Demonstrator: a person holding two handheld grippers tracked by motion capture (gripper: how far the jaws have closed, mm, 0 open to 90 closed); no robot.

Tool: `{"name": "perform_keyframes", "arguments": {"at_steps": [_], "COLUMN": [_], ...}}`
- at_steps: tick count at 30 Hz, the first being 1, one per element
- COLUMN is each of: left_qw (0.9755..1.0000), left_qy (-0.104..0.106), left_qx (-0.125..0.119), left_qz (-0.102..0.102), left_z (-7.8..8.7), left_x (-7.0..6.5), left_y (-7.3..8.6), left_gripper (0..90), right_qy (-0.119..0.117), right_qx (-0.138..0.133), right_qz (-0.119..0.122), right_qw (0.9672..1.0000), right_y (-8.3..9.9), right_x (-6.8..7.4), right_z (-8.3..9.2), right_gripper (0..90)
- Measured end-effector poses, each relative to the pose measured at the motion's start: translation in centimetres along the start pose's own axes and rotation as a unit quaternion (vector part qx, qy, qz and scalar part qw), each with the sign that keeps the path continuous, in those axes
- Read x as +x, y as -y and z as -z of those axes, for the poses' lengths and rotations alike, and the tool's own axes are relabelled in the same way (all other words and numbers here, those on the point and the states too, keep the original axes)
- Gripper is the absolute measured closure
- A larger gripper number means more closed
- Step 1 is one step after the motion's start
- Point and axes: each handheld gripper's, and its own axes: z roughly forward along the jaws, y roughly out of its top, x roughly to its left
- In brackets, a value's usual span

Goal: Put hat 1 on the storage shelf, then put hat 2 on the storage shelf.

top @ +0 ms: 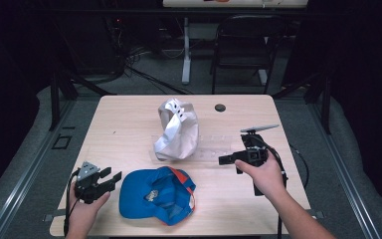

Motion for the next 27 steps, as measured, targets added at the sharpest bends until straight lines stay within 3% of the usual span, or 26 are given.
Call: {"name": "perform_keyframes", "arguments": {"at_steps": [10,18,23,27], "left_qw": [1.0,0.9999,0.9999,0.9999], "left_qy": [-0.007,-0.01,-0.012,-0.01], "left_qx": [0.006,0.004,0.007,0.007], "left_qz": [0.004,0.001,0.002,0.001], "left_z": [-0.1,-0.1,0.1,0.1], "left_x": [0.3,0.2,0.2,0.2], "left_y": [0.2,0.3,0.2,0.2], "left_gripper": [51.4,51.4,51.0,51.0], "right_qy": [-0.003,-0.027,-0.044,-0.045], "right_qx": [0.006,0.014,0.023,0.031], "right_qz": [0.028,0.019,0.026,0.033], "right_qw": [0.9996,0.9994,0.9984,0.998], "right_y": [2.6,3.7,4.6,5.1], "right_x": [-0.4,-0.8,-0.4,-0.1], "right_z": [-2.7,-4.3,-5.7,-6.6], "right_gripper": [64.5,64.4,63.6,63.5]}}
